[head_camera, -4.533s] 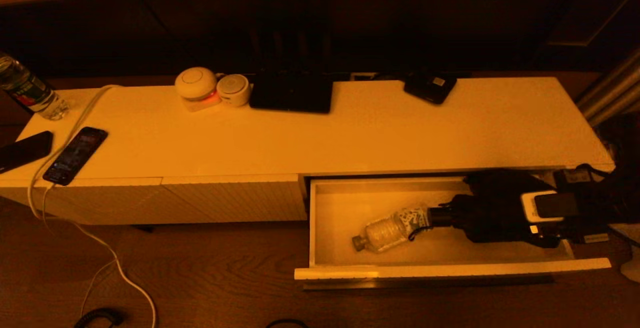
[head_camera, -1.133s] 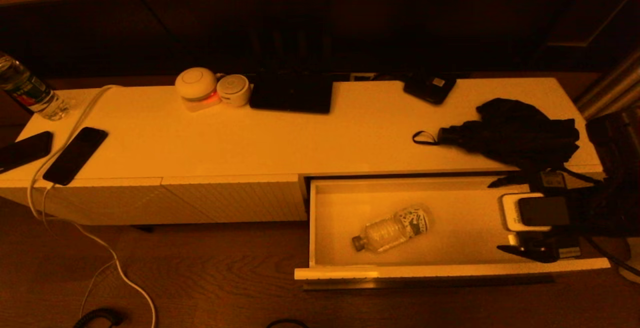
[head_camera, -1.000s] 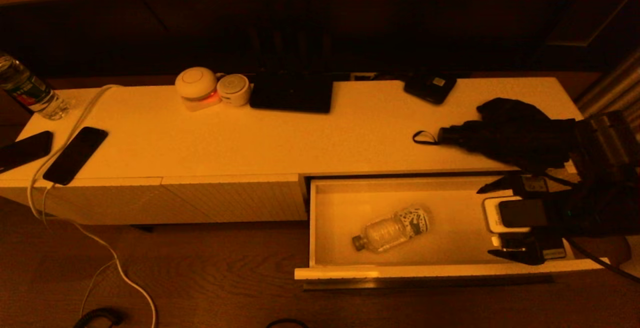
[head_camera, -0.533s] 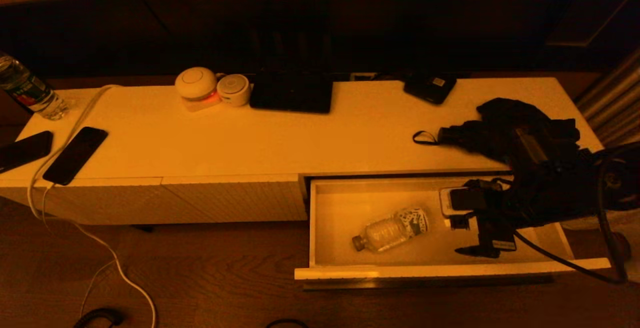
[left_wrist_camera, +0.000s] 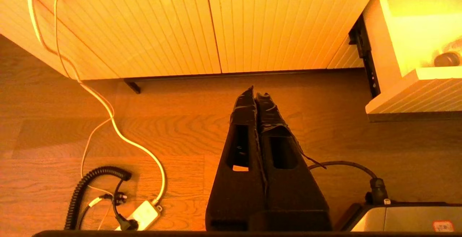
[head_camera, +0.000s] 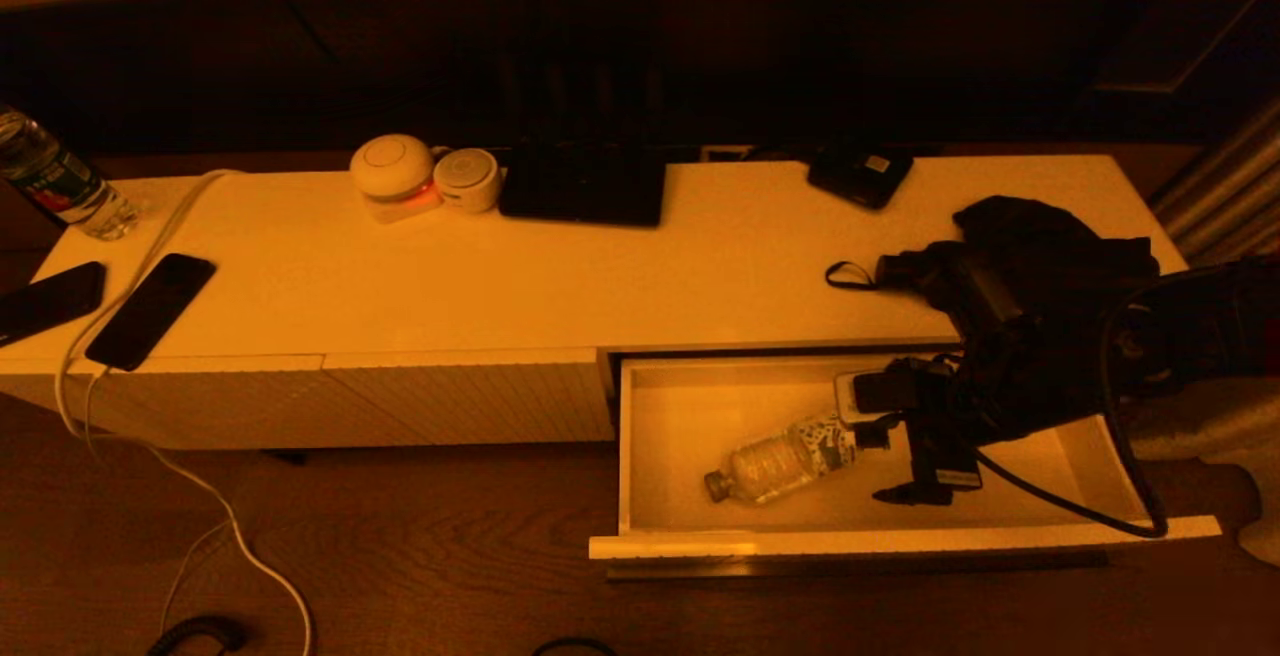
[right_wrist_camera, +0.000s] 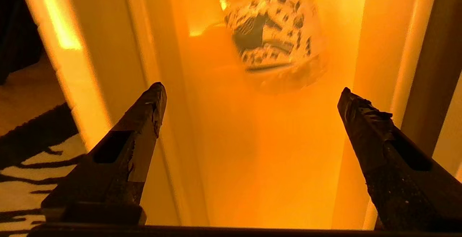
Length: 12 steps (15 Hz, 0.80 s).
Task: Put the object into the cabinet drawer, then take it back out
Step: Put the mineral water in the drawer
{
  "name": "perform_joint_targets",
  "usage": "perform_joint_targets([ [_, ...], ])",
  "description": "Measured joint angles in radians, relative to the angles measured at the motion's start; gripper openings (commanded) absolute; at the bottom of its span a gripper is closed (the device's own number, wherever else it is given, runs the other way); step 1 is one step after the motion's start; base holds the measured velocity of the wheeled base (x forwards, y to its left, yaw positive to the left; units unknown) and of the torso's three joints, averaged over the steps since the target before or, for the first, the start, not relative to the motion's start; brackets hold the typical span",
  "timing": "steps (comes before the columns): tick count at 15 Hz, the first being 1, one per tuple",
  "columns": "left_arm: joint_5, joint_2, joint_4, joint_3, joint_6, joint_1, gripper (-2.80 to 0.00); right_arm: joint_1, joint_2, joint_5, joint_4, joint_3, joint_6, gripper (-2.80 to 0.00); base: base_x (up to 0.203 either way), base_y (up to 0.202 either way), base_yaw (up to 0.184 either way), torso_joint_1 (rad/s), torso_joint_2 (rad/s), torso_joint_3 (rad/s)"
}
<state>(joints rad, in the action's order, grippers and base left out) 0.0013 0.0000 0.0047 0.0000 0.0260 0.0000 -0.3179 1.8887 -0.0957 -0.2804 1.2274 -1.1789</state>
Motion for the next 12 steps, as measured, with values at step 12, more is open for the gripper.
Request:
perform_joint_targets([
  [12, 0.0, 0.0, 0.0, 0.0, -0.001, 0.0, -2.8, -0.05, 0.122, 0.0, -0.073, 0.141, 0.055, 0.0, 0.0, 0.0, 0.0, 0.0, 0.0, 0.0],
])
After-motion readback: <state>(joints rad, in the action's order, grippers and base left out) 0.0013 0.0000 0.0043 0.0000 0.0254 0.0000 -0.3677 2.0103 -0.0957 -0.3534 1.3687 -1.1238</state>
